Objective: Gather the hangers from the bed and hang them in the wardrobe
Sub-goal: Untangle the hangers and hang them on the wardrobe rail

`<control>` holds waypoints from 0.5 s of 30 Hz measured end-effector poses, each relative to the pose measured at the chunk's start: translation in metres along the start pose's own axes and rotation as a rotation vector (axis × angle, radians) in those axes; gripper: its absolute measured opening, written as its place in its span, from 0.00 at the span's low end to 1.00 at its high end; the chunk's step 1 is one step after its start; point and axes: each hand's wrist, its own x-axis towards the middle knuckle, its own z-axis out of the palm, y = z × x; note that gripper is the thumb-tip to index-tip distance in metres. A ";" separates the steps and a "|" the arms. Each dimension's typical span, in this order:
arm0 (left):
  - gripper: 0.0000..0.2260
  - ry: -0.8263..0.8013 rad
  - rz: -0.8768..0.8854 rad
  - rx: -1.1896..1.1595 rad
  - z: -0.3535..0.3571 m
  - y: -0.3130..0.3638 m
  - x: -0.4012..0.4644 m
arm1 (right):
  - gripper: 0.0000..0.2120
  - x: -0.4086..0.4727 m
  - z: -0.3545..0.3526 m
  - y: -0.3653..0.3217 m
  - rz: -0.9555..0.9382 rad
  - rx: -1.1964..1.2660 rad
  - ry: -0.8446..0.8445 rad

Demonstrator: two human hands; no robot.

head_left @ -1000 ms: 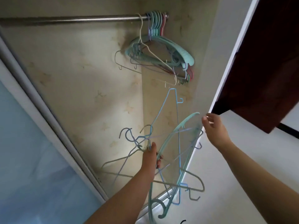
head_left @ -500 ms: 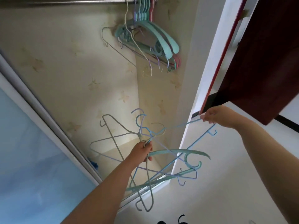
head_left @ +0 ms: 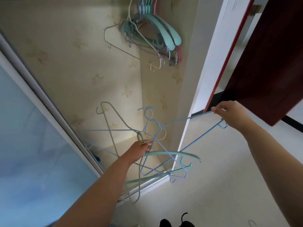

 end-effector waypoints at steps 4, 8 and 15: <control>0.16 0.061 -0.005 0.131 -0.008 0.003 0.003 | 0.13 -0.005 -0.016 -0.016 -0.045 0.000 0.092; 0.23 0.115 -0.001 0.367 -0.015 0.008 0.003 | 0.12 -0.004 -0.018 -0.022 -0.090 -0.058 0.226; 0.26 0.115 0.015 0.499 -0.016 0.015 0.003 | 0.12 0.001 -0.016 -0.031 -0.230 -0.110 0.466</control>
